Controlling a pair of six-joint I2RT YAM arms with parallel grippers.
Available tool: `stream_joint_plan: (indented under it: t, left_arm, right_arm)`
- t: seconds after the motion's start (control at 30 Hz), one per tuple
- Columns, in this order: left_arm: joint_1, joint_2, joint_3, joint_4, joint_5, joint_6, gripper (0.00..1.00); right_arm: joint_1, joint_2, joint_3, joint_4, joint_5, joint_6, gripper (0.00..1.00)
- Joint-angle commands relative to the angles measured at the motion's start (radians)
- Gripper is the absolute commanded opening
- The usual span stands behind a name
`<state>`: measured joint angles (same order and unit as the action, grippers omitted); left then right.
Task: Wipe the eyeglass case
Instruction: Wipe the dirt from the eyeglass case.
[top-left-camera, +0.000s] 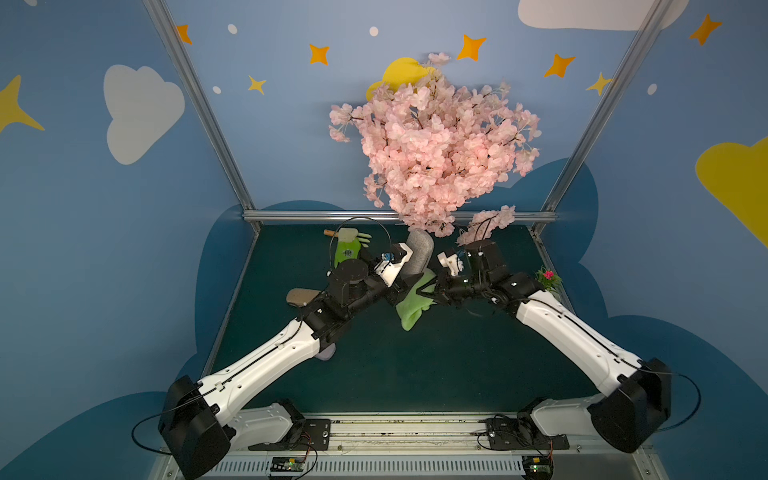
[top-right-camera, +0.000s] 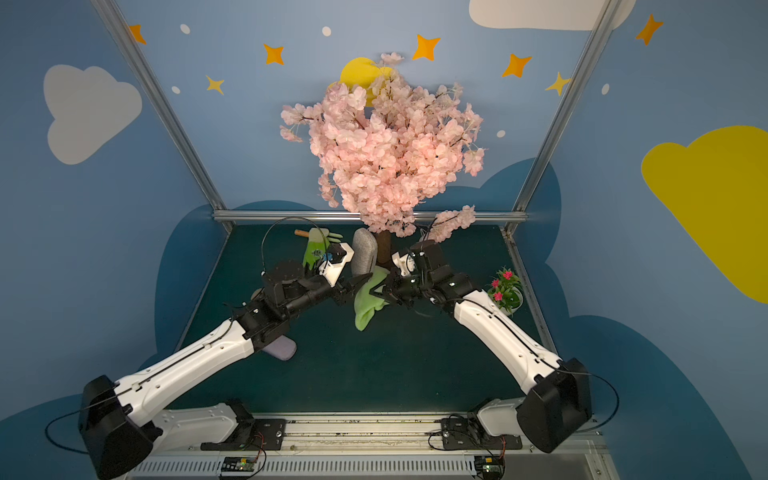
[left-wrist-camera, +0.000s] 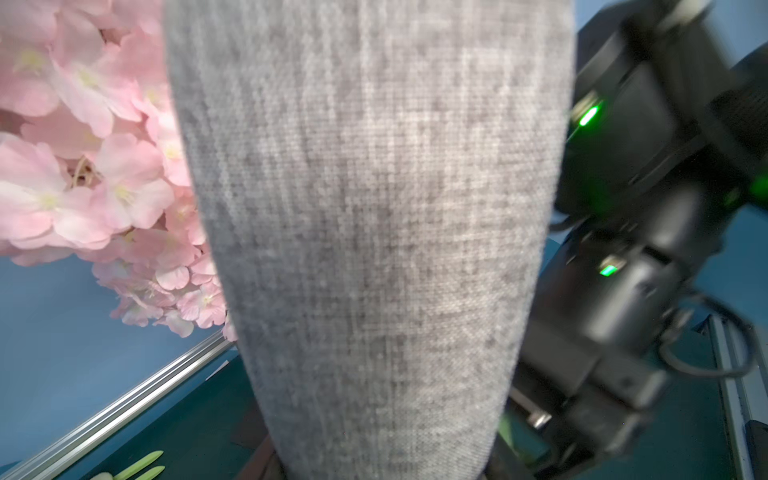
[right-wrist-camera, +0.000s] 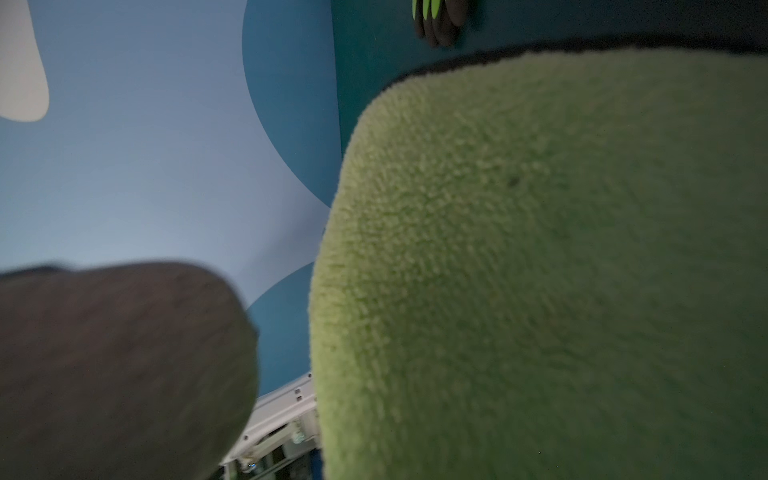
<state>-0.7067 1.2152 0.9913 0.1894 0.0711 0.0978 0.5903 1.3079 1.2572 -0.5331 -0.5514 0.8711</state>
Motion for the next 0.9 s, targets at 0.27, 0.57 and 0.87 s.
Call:
stream_joint_plan:
  t: [0.27, 0.57, 0.87]
  left_arm:
    - [0.072, 0.021, -0.039, 0.039, 0.198, -0.172, 0.03]
    - [0.07, -0.01, -0.03, 0.073, 0.216, -0.187, 0.03]
    - [0.073, -0.037, -0.03, 0.06, 0.225, -0.179, 0.03]
  right_arm:
    - [0.13, -0.103, 0.237, -0.141, 0.1, -0.258, 0.0]
    - [0.122, -0.012, -0.018, 0.103, 0.055, -0.011, 0.0]
    - [0.01, -0.114, 0.012, -0.183, 0.191, -0.223, 0.0]
